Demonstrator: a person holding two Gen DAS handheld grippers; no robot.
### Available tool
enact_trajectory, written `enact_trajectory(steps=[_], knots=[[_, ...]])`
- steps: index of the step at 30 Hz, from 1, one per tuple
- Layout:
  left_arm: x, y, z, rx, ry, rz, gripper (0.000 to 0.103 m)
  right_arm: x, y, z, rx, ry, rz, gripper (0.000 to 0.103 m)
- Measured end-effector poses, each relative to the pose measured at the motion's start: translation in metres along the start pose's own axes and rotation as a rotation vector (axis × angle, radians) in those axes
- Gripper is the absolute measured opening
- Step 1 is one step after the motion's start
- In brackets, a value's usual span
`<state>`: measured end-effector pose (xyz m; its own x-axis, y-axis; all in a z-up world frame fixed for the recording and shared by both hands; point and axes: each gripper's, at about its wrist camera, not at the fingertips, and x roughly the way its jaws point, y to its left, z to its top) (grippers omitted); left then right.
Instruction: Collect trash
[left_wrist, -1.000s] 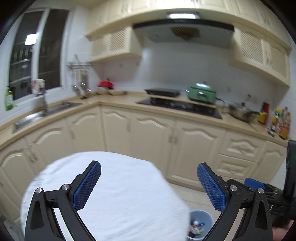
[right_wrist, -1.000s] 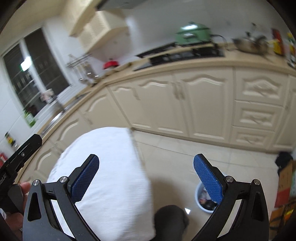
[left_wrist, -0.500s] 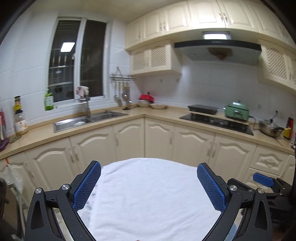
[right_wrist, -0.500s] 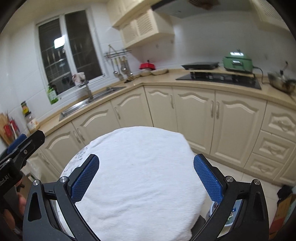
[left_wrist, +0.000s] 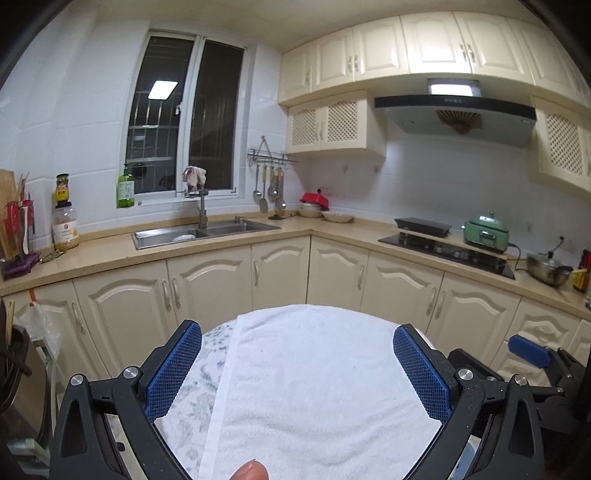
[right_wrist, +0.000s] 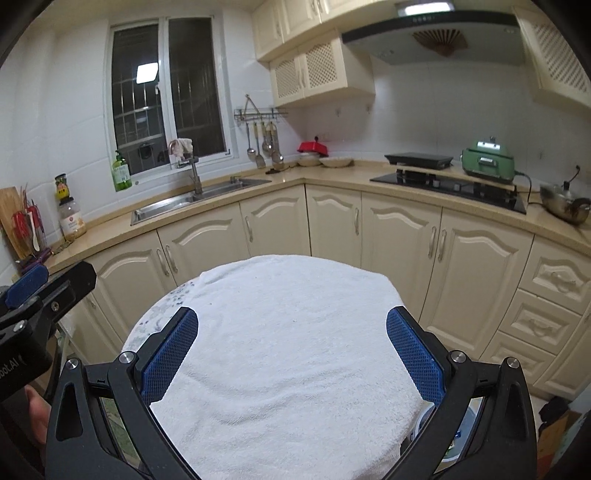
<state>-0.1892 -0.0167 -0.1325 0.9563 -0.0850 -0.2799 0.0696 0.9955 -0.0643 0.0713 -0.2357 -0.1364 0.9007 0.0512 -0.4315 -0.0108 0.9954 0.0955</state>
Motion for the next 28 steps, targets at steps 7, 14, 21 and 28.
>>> enact_trajectory(steps=[7,14,21,28], knots=[[-0.043,0.0,-0.015,-0.011,-0.01,0.015,0.102,-0.031,0.009,-0.008,-0.024,-0.045,-0.013,0.103],[-0.07,-0.007,-0.023,0.006,-0.049,0.023,0.102,-0.039,0.012,-0.011,-0.007,-0.075,0.011,0.103],[-0.079,-0.012,-0.027,0.015,-0.045,0.019,0.102,-0.045,0.014,-0.009,-0.003,-0.093,0.017,0.103],[-0.08,-0.014,-0.03,0.001,-0.052,-0.002,0.102,-0.043,0.013,-0.01,-0.006,-0.083,0.024,0.103]])
